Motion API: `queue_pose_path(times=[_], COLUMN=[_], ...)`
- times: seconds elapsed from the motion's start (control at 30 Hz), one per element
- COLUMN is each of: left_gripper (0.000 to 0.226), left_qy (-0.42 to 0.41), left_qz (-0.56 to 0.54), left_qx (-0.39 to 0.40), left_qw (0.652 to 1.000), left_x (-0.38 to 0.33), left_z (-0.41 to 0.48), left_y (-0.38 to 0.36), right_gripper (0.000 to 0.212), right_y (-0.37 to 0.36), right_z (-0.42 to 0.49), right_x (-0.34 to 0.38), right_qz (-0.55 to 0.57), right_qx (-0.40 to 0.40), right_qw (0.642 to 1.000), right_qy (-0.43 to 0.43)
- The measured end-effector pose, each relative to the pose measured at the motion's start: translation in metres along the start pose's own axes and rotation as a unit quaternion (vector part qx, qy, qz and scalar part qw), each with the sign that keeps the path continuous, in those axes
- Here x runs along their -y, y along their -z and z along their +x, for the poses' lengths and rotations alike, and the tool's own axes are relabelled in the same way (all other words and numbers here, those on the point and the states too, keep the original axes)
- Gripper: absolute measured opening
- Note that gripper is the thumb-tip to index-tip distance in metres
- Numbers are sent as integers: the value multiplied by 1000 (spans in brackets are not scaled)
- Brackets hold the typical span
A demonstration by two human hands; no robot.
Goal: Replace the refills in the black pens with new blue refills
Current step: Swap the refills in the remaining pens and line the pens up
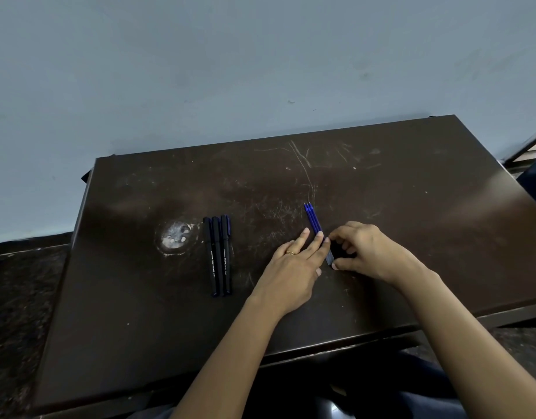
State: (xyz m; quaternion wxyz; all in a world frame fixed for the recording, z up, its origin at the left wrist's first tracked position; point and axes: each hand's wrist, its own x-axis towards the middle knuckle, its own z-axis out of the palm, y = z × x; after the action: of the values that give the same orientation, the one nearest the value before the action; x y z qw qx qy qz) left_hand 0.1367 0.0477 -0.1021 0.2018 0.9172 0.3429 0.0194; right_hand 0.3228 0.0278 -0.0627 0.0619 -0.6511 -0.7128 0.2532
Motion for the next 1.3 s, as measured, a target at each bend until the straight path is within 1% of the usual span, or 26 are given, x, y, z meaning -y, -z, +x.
queue_pose_path(times=[0.43,0.6,0.93,1.3], left_gripper=[57,58,60,59], left_qy=[-2,-7,-21,-20], left_qz=[20,16,-8,-16], left_qx=[4,9,17,14], left_qw=[1000,1000,1000,1000], left_x=[-3,-3,-3,0], left_z=[0,0,-2,-1], left_y=[-3,-4,-4,0], right_gripper=[41,42,36,40], right_y=[-1,-1,-1,0], right_z=[3,3,2,2], right_x=[-3,-2,-1,1], right_qz=[3,7,9,21], right_qx=[-18,-11,-19,-10], right_qw=[1000,1000,999,1000], right_qy=[13,16,24,15])
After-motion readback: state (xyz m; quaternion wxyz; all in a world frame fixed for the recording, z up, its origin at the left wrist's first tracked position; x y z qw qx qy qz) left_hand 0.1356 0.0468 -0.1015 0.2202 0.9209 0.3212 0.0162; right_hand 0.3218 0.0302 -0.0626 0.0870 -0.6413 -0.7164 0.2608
